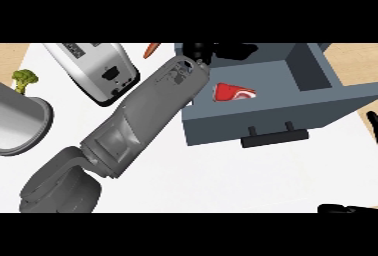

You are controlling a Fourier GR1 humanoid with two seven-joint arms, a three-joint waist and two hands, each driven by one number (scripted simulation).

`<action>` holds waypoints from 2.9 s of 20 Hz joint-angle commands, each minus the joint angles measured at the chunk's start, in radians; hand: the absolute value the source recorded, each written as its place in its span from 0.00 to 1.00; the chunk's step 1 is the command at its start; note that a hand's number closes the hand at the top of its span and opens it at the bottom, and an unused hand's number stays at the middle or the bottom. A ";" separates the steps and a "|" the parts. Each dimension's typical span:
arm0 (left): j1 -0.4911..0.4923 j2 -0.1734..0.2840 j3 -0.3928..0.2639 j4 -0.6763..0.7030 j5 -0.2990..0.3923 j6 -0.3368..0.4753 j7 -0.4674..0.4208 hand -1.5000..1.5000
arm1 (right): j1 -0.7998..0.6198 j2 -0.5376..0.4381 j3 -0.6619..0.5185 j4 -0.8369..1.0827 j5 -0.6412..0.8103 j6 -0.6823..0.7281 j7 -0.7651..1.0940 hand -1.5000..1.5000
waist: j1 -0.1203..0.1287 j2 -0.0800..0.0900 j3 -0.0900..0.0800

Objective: Pick up the can, place it into the drawer and close the drawer

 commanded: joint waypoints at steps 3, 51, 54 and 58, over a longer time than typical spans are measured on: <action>0.003 0.000 -0.004 -0.030 0.042 0.051 -0.029 0.00 | -0.010 -0.047 0.016 -0.035 0.141 -0.004 -0.052 0.00 | 0.001 0.000 -0.001; 0.172 0.322 -0.024 -0.552 0.014 0.047 0.272 0.00 | -0.492 -0.088 0.236 1.088 1.210 -0.580 -0.268 0.00 | 0.197 -0.035 -0.002; 0.191 0.332 -0.017 -0.572 0.014 0.033 0.278 0.00 | -0.591 -0.084 0.211 1.181 1.249 -0.637 -0.255 0.00 | 0.198 -0.026 -0.001; 0.238 0.419 -0.015 -0.664 0.006 0.020 0.323 0.00 | -0.660 -0.111 0.154 1.289 1.258 -0.713 -0.263 0.00 | 0.207 -0.029 -0.001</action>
